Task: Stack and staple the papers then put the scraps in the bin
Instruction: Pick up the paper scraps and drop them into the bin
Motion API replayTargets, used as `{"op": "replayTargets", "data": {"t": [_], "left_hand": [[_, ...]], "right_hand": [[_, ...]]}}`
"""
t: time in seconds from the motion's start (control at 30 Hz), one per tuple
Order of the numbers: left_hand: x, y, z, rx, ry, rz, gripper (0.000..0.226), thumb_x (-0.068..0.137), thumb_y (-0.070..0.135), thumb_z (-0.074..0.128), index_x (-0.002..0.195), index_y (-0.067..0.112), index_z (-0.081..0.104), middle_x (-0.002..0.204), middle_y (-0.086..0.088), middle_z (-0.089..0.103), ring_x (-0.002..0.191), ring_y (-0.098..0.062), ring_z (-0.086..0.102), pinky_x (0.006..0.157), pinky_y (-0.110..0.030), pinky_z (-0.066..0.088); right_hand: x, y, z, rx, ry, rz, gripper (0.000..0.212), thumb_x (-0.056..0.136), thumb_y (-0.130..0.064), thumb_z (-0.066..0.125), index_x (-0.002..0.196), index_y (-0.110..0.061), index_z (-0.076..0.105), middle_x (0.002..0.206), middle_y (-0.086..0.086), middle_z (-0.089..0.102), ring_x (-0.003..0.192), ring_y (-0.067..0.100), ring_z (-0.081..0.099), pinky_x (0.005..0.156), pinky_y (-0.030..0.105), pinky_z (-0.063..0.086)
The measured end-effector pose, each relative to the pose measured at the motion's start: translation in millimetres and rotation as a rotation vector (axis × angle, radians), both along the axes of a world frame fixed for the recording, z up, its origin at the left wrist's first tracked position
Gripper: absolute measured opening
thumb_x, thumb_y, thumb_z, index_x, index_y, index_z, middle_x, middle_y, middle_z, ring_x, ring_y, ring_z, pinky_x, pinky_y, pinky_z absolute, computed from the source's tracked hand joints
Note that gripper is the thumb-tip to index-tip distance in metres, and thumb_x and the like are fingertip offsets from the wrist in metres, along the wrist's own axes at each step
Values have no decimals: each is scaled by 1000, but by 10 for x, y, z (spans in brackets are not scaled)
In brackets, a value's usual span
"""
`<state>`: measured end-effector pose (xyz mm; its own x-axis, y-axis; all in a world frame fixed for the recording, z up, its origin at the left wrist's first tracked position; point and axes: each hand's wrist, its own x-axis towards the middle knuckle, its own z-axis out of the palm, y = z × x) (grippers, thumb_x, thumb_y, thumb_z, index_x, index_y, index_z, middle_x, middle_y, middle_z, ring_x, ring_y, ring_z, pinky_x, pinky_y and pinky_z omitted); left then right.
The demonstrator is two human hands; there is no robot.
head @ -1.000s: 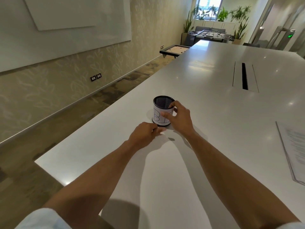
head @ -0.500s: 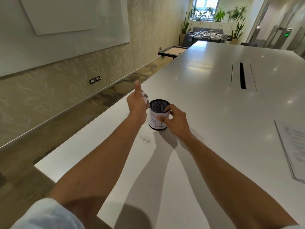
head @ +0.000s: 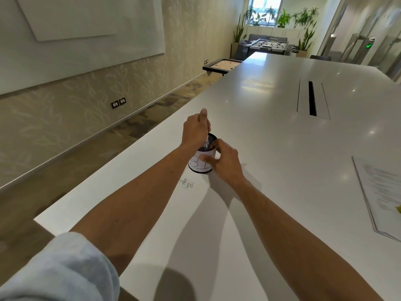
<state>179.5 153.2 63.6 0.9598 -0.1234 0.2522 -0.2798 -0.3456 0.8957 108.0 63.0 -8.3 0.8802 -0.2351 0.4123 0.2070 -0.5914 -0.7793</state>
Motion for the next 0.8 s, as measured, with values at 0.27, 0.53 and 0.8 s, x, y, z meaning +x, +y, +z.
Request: {"op": "replayTargets", "data": {"t": [0.27,0.53,0.8], "left_hand": [[1,169,-108,-174,99,-130,30,100,28,39,98,17,67,81,0,75,95,-14,67,96,-40,49],[-94,444,-322,-198,56,-180,43,96,7,35,134,16,53,140,0,51,128,-11,45,103,-18,34],[-214,877,-993,571,20,-120,71,91,59,12,115,7,56,120,-15,58,117,-32,48,97,-44,37]], "right_hand": [[0,-4,39,20,15,-19,30,76,-19,82,96,-12,61,100,-3,65,92,15,59,73,6,39],[1,-37,60,47,5,-43,28,75,-20,82,88,-16,58,99,-2,67,95,18,63,84,31,53],[71,-155,15,91,9,-94,31,72,-27,81,89,-15,58,103,4,70,100,24,65,86,46,54]]}}
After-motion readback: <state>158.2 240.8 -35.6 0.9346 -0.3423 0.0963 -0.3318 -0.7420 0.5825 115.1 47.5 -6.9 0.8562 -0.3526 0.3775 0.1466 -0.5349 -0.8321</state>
